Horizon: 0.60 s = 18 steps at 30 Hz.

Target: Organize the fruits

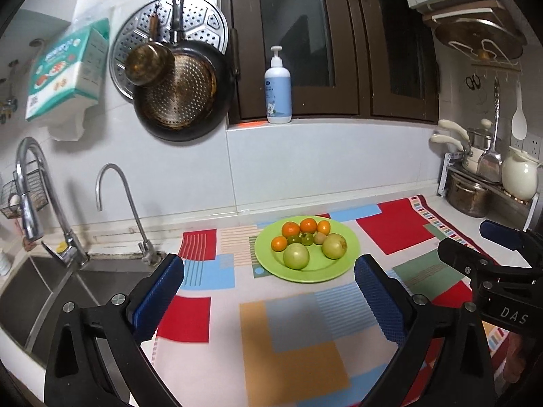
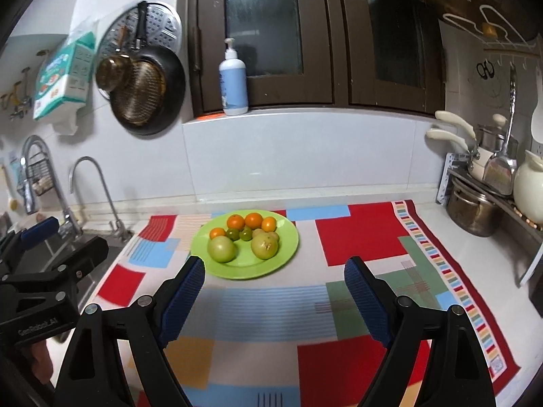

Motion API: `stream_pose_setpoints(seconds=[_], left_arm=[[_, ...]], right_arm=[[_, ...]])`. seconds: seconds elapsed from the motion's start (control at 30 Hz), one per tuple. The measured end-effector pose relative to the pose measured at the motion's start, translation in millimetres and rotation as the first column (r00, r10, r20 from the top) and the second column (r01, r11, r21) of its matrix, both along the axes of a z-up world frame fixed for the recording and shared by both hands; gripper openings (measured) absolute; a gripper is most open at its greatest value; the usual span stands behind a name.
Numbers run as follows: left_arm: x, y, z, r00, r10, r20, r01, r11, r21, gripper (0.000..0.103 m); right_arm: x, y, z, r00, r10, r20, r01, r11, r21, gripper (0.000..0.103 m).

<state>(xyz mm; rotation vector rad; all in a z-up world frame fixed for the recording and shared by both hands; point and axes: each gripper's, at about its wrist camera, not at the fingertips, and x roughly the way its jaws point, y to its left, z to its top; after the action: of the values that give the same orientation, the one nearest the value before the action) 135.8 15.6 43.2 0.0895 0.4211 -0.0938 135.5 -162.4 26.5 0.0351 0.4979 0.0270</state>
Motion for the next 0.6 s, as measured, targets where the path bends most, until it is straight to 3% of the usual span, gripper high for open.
stream_pose_setpoints(seconds=[0.13, 0.6], left_arm=[[-27, -3, 4, 1.0, 0.019, 0.011, -0.018, 1.0, -0.022, 0.103], [-102, -11, 3, 0.998, 0.066, -0.002, -0.066, 0.998, 0.004, 0.103]], right_arm=[[-24, -4, 7, 1.0, 0.022, 0.008, -0.022, 1.0, 0.004, 0.085], [-96, -7, 10, 0.997, 0.083, 0.005, -0.083, 0.997, -0.007, 0.088]])
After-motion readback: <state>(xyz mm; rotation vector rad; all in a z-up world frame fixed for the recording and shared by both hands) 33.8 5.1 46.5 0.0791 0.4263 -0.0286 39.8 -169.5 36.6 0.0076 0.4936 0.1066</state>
